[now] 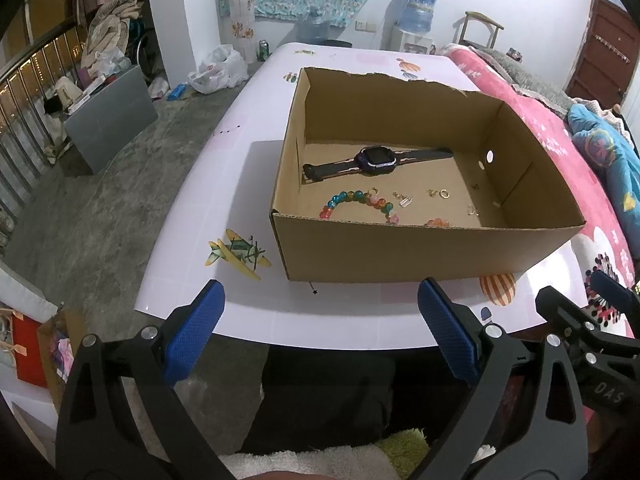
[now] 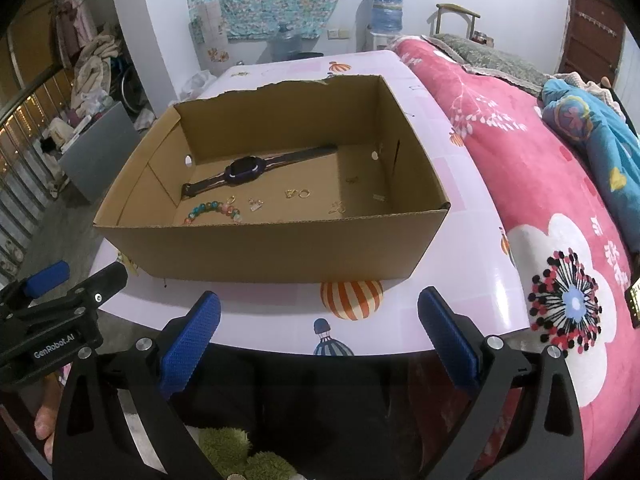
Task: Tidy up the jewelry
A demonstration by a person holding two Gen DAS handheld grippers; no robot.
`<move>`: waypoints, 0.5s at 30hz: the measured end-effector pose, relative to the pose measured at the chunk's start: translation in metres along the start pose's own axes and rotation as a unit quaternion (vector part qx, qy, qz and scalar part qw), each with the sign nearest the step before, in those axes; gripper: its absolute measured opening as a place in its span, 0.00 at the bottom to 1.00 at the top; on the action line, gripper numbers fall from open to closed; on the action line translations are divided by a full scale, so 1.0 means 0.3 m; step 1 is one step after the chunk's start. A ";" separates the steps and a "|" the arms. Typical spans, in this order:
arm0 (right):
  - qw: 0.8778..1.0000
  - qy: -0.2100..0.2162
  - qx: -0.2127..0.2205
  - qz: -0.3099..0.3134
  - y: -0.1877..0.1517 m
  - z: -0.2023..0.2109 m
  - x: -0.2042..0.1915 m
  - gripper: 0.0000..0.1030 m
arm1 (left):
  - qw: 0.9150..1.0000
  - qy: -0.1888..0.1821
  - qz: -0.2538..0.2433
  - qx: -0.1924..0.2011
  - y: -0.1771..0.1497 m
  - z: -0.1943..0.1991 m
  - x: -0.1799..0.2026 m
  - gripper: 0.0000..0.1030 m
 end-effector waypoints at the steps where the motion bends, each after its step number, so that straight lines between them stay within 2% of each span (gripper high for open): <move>1: 1.000 0.000 -0.001 -0.001 -0.001 0.000 0.001 0.93 | 1.000 0.000 0.000 -0.001 -0.001 -0.002 0.001 0.91; 15: 1.000 0.002 -0.002 -0.002 -0.004 0.001 -0.002 0.93 | 1.000 0.003 0.001 0.001 0.001 -0.001 0.005 0.91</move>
Point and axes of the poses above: each gripper's, at about its wrist camera, not at the fingertips, and z roughly against the way its jaws point, x to its right, y to its top, the point moved 6 cm from there along -z, roughly the way its jaws point, and after that the axes turned 9 degrees about -y, right-handed, at the moved point
